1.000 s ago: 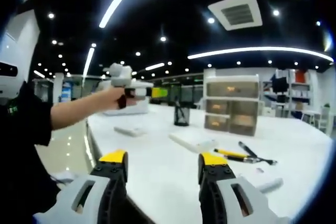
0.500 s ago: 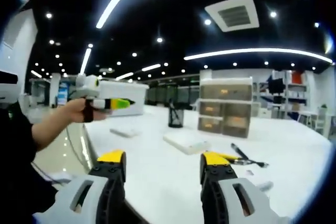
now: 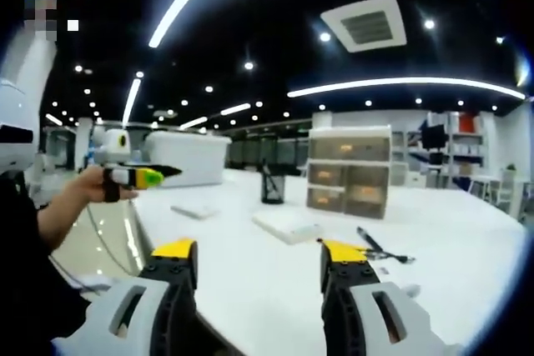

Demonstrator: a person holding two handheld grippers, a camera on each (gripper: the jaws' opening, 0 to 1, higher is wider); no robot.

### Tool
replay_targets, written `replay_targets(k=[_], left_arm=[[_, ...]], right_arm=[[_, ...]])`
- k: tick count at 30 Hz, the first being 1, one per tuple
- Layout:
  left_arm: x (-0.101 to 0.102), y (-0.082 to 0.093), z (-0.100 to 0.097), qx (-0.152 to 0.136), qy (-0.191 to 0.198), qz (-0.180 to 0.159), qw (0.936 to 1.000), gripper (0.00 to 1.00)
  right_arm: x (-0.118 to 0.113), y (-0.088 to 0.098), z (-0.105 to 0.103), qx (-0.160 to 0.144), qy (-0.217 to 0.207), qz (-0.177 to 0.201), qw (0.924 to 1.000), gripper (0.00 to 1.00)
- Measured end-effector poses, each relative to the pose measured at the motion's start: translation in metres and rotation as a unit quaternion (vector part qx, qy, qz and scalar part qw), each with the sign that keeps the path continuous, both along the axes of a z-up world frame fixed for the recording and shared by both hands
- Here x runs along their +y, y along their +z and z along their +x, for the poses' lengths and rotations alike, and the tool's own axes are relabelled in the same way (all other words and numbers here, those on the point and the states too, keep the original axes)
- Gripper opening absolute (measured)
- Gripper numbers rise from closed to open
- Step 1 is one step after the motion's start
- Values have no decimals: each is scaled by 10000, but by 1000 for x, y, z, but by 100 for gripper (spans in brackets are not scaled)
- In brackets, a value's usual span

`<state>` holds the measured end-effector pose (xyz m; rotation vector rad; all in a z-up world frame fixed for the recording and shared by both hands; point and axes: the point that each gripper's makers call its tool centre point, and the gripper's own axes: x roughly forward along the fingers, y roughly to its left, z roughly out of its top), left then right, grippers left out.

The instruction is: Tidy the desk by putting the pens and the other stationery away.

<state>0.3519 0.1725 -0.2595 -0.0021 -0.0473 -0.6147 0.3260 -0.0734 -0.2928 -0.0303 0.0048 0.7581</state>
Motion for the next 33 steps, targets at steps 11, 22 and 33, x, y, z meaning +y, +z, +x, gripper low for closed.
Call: replay_targets(k=[11,22,33], left_arm=[[2,-9,-13,6,90,208,9997,60],[5,-24,-16,174,0,145,9997,60],[-1,-30,-33,291,-195,334,9988,60]], right_arm=[[-7,-6,2,95,-37,-124,9999,56],[-13,-10,8,201,-6,-781,9967,56],[-14,-3,20,247,249,-1646,9857,56]])
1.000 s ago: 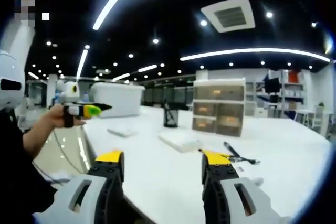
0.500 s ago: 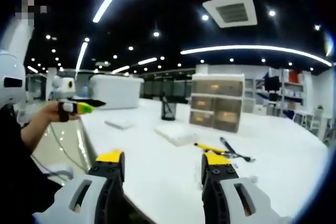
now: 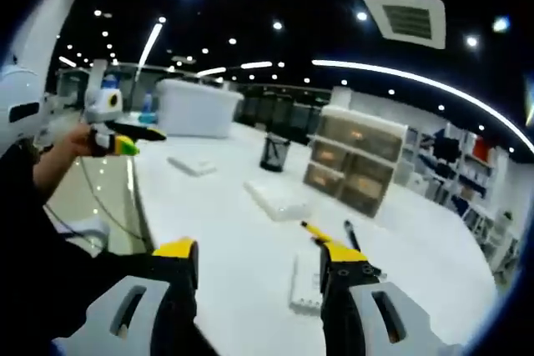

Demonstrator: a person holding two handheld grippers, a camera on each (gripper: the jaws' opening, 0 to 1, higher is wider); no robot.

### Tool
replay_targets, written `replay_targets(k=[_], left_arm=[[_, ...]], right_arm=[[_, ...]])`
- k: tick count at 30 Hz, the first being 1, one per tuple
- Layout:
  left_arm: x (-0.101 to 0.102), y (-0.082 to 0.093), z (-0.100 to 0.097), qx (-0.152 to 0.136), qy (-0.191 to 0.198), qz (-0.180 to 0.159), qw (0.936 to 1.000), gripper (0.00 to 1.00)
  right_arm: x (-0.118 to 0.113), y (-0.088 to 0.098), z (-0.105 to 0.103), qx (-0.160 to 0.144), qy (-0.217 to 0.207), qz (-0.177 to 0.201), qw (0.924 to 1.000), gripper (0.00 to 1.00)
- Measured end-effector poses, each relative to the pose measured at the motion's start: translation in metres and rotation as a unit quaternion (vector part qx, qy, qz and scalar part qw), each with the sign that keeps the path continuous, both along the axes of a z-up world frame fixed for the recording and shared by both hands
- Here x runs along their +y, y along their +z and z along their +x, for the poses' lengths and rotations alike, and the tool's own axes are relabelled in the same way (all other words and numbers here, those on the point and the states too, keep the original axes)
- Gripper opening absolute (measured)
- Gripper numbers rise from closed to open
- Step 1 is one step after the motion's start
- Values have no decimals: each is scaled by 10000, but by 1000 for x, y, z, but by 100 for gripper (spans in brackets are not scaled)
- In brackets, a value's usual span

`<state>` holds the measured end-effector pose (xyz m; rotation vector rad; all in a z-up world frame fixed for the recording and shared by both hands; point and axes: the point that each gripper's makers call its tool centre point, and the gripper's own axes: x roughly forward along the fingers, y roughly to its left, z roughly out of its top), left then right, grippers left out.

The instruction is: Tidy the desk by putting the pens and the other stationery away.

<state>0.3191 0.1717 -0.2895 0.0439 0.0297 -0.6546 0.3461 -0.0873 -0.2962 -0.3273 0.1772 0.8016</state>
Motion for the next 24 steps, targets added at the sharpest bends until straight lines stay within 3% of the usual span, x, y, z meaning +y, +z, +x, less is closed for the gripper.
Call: replay_targets(k=[9,17,24], left_arm=[[4,-8,-3,96,-23,-39,9999,60],[7,-12,-3,181,-47,20,9998,60],[9,-14,-5,213,-68,34,9997,60]], right_arm=[[-8,9,25,195,232,-633,9975,53],[-11,3,42,578,544,-1295,9884,53],[-10,4,57,643,748,-1771,9792,50]])
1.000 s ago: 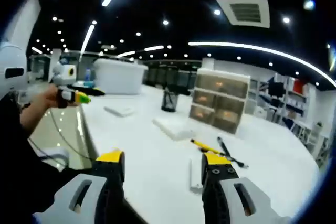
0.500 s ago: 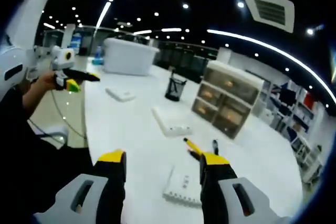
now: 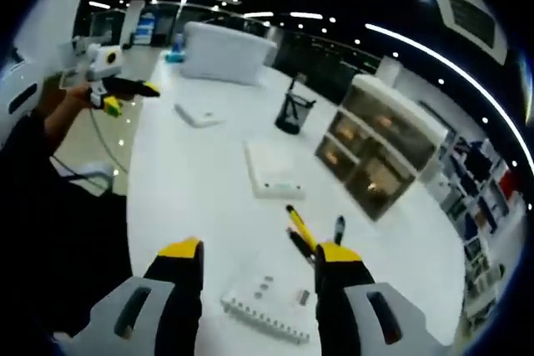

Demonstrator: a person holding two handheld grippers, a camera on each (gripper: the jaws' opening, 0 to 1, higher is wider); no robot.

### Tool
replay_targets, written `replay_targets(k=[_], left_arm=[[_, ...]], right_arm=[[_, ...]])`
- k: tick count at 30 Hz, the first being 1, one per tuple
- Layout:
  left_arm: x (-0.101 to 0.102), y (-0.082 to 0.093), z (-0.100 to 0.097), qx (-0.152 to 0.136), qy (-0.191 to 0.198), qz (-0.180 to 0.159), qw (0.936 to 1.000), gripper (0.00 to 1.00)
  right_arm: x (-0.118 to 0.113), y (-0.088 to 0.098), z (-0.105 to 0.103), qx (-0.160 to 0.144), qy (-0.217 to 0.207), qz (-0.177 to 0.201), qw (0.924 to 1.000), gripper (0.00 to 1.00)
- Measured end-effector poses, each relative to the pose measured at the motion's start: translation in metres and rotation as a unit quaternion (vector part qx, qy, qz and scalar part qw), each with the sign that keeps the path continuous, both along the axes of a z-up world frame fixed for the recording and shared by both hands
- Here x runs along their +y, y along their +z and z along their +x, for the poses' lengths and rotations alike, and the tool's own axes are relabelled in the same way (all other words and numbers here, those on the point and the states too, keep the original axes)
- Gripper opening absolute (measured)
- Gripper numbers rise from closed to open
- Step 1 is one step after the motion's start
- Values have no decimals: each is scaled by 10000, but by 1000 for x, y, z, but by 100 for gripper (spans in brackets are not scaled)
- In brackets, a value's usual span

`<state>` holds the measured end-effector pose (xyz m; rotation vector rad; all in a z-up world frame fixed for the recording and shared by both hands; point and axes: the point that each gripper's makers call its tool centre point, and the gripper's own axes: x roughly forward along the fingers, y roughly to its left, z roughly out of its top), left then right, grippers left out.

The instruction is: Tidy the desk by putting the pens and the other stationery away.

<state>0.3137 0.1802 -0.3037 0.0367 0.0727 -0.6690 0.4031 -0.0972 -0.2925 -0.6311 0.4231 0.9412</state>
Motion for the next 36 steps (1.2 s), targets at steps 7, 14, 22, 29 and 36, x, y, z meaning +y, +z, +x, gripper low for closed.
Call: replay_targets(k=[7,14,22,29,36], left_arm=[[4,-3,-2,14,10,-50,10000,60],[10,-5,-8,2,14,-104,9999,60],[20,-12,-12,18,28,-108,9999,60],[20,-20,-14,136,-5,-156,9998,60],[25,-19,-16,73,45,-15,10000,61]], right_arm=[[10,7,18,84,267,-477,9985,46],[17,-4,34,431,497,-1155,9911,46],[26,-16,53,697,824,-1742,9788,46],[35,-30,55,728,1318,-2290,9617,41],[43,-44,69,957,1262,-2637,9515,38]])
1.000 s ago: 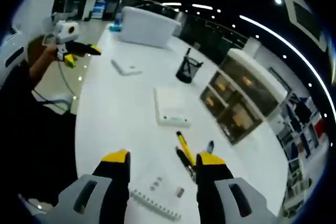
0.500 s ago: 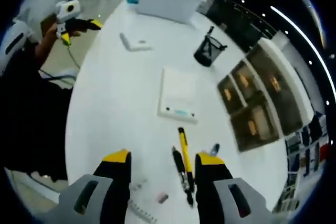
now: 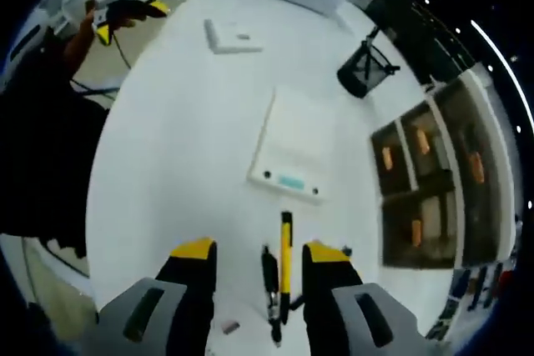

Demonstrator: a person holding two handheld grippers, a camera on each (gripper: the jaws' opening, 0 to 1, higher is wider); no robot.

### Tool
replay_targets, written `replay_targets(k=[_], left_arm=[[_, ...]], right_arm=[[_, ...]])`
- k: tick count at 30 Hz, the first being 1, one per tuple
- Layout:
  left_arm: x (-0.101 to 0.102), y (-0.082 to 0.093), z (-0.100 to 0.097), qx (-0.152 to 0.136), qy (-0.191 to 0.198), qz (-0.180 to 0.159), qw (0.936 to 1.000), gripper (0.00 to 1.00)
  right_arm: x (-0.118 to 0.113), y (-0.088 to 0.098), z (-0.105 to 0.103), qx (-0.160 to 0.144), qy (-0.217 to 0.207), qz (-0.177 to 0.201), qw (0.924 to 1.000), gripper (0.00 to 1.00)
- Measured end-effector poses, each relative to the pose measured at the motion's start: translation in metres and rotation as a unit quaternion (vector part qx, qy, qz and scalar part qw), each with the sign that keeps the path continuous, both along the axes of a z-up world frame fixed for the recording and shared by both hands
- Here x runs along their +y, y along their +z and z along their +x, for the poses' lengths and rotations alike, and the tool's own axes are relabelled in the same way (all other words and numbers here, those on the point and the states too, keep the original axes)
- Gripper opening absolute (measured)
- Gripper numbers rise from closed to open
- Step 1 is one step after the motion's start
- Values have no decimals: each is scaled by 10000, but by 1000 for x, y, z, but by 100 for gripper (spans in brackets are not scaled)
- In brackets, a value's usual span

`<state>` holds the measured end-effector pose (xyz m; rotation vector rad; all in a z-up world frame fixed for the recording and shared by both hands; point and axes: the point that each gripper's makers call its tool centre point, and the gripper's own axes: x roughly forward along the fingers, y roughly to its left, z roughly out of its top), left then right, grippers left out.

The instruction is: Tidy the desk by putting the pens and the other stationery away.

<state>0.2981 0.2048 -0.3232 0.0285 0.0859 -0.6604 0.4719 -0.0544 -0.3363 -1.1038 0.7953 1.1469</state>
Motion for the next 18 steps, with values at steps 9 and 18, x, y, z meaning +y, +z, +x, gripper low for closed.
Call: replay_targets(k=[9,18], left_arm=[[4,-9,-4,102,33,28,9999,61],[2,-15,-4,190,20,-38,9998,61]], right_arm=[[-4,-25,13,255,-7,-428,9988,32],[1,-36,24,351,-108,-493,9981,30]])
